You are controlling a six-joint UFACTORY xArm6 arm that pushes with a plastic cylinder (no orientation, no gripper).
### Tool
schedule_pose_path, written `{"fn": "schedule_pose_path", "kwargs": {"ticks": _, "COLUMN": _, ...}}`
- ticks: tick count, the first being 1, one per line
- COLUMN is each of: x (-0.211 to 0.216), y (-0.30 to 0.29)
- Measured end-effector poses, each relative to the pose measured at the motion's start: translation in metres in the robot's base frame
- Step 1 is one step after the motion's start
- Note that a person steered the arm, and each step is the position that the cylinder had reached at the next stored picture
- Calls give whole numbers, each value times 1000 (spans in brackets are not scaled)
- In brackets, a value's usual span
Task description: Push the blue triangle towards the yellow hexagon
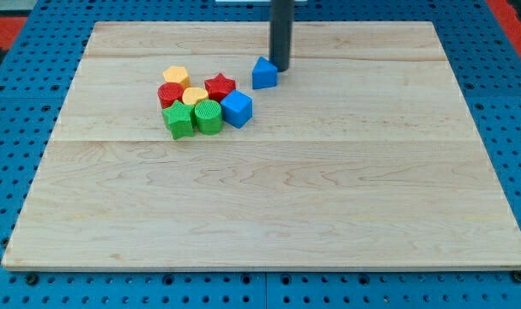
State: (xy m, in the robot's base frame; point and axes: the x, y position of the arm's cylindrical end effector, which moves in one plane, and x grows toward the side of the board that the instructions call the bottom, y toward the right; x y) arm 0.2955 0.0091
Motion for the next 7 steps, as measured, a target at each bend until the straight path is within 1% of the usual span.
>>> {"fn": "schedule_pose_path", "kwargs": {"ticks": 1, "x": -1, "y": 4}}
{"fn": "schedule_pose_path", "kwargs": {"ticks": 2, "x": 14, "y": 57}}
{"fn": "schedule_pose_path", "kwargs": {"ticks": 3, "x": 23, "y": 38}}
{"fn": "schedule_pose_path", "kwargs": {"ticks": 4, "x": 23, "y": -14}}
{"fn": "schedule_pose_path", "kwargs": {"ticks": 6, "x": 21, "y": -57}}
{"fn": "schedule_pose_path", "kwargs": {"ticks": 7, "x": -4, "y": -66}}
